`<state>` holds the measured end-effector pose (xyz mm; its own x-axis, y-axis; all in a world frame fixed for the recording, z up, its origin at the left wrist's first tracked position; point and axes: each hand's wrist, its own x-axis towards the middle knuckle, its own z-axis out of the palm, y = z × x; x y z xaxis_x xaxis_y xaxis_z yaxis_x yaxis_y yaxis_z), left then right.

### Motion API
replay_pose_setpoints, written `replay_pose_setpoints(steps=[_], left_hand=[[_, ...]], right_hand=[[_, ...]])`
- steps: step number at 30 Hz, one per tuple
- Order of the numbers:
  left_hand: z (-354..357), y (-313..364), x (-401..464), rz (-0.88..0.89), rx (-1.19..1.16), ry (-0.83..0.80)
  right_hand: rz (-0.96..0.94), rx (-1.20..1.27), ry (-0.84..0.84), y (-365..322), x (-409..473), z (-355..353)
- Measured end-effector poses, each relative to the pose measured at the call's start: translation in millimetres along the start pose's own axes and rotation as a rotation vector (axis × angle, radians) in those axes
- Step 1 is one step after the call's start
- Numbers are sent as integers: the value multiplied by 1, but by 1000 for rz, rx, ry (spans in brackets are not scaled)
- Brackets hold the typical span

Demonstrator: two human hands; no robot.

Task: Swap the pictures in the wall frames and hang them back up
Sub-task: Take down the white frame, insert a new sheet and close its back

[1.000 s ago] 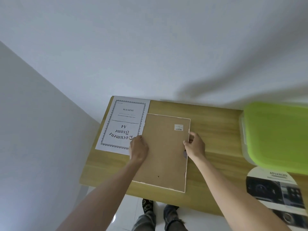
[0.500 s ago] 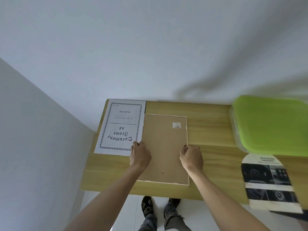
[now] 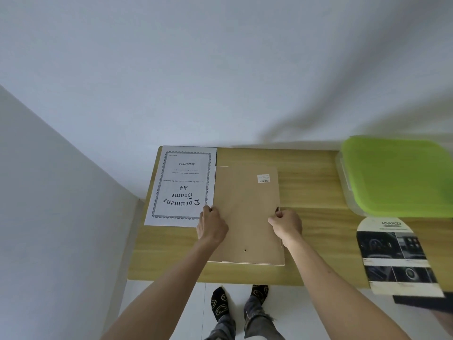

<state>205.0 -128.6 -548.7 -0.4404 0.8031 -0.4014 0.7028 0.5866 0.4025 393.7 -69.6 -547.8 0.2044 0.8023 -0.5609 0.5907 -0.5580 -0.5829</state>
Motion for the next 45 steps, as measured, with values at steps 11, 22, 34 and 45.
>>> replay_pose_setpoints(steps=[11,22,34,45], left_hand=[[-4,-15,0,-61,-351,47],[-18,-5,4,15,-419,9],[18,104,-6,237,-256,-220],[82,175,-21,280,17,-360]], right_hand=[[-33,273,27,13,-10,-7],[-72,168,10,11,-14,-33],[-140,-110,-1,43,16,-122],[-207,-296,-17,76,71,-155]])
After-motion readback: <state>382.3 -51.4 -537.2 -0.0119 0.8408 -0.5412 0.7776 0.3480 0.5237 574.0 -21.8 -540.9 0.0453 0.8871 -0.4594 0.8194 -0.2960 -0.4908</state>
